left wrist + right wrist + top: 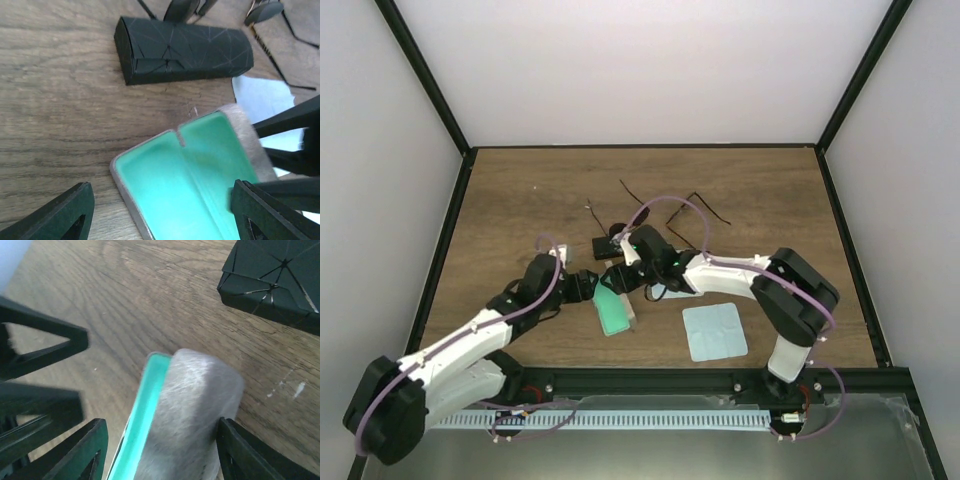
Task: Organize the sunglasses
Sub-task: Place the sunglasses case at the center of the board.
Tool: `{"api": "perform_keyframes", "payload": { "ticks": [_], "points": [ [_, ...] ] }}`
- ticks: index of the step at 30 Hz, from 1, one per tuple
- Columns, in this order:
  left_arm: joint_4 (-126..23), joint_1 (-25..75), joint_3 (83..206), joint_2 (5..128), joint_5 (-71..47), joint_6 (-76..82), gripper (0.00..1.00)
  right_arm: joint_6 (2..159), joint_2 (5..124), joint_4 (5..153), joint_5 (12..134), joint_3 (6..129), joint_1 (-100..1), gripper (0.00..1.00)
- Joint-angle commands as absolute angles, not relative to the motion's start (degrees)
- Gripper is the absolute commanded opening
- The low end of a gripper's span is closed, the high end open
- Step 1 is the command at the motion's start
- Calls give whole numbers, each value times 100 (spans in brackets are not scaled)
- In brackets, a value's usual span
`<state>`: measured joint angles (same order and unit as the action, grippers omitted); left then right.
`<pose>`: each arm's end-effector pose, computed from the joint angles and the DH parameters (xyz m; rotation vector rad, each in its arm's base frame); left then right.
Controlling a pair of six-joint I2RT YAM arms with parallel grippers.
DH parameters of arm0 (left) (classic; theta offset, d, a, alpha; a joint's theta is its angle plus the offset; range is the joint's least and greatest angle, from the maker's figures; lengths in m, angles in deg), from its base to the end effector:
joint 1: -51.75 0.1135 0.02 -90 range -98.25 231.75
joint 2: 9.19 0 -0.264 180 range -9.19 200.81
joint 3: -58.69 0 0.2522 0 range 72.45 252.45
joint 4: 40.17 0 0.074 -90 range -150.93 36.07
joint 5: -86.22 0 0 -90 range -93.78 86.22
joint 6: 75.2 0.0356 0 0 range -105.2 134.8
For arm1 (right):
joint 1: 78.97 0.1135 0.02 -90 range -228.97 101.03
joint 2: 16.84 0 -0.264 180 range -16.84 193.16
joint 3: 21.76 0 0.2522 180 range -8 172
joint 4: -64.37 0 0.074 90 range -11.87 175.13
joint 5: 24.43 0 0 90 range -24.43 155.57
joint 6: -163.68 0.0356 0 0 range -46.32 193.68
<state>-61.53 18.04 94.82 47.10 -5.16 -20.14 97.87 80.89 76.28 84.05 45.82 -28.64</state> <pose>0.1595 -0.1074 0.1735 -0.0126 2.3814 -0.6283 0.2170 0.2794 0.1762 -0.7358 2.3761 0.9890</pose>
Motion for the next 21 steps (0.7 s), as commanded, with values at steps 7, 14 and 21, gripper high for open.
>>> {"api": "perform_keyframes", "payload": {
  "ticks": [7, 14, 21],
  "points": [
    [-7019, 1818, 9430, 2154, 682, -2300, 77, 9723, 9069, 8379, 7729, 5939, -2588, 40],
    [-7085, 1818, 9430, 1903, 559, -2323, 78, 9542, 8797, 8457, 7397, 6207, -2583, 57],
    [-6936, 1818, 9408, 2179, 324, -2290, 79, 9608, 8111, 8600, 6738, 5899, -2584, 80]
  ]
}}
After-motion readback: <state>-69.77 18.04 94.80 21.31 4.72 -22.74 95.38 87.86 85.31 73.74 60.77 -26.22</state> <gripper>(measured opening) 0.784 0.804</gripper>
